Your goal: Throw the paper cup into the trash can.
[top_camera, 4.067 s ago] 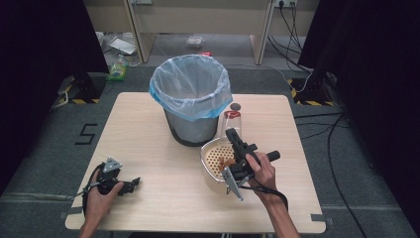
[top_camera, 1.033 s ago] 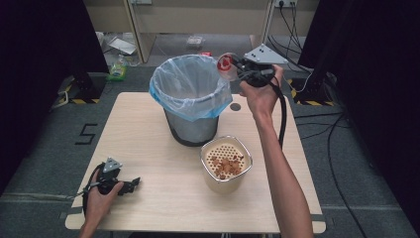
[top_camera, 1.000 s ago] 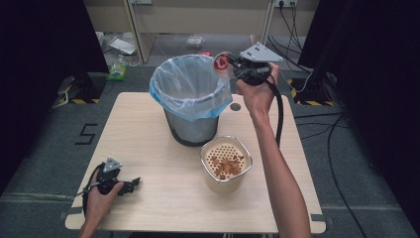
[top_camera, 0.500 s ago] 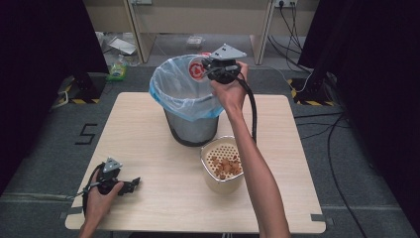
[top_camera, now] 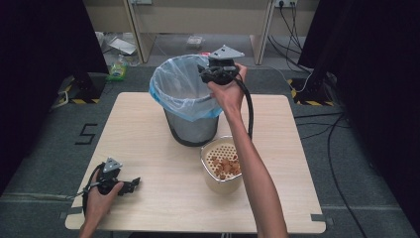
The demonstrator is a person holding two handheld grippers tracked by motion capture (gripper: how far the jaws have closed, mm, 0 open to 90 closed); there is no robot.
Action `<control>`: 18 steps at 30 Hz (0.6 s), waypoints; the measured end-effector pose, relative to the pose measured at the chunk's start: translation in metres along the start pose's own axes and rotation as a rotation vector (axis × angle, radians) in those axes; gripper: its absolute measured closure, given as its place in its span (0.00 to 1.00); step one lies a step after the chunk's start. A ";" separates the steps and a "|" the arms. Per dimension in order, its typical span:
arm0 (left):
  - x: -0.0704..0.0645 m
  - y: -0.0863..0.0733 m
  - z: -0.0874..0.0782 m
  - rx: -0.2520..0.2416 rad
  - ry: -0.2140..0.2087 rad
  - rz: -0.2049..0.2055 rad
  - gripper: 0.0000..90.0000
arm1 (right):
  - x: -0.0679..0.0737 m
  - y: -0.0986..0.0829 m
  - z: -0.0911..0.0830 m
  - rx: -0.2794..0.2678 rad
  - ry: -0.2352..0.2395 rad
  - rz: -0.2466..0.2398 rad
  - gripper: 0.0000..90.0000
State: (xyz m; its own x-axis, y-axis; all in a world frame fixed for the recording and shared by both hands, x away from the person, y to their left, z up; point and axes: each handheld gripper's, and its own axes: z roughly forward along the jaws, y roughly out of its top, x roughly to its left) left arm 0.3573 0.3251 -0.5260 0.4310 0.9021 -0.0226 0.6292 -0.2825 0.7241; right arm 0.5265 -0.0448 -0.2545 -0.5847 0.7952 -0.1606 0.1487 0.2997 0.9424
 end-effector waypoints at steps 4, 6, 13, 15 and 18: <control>0.000 0.000 0.000 0.000 0.000 0.000 0.00 | -0.010 -0.004 -0.015 0.006 -0.006 0.013 0.57; 0.000 0.000 0.000 -0.001 0.000 -0.001 0.00 | -0.012 -0.006 -0.020 0.012 -0.013 0.017 0.56; 0.000 0.000 0.000 0.000 0.000 0.000 0.00 | -0.039 -0.029 -0.058 0.014 -0.051 0.049 0.51; 0.000 0.000 0.000 -0.001 0.000 -0.001 0.00 | -0.046 -0.036 -0.067 0.021 -0.061 0.057 0.50; 0.000 0.000 0.000 -0.001 0.000 -0.001 0.00 | -0.054 -0.046 -0.080 0.024 -0.073 0.069 0.49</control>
State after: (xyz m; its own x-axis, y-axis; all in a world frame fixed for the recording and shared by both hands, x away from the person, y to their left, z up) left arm 0.3573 0.3250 -0.5261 0.4304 0.9023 -0.0229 0.6290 -0.2817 0.7246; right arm 0.4872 -0.1437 -0.2658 -0.5127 0.8506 -0.1172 0.2060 0.2544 0.9449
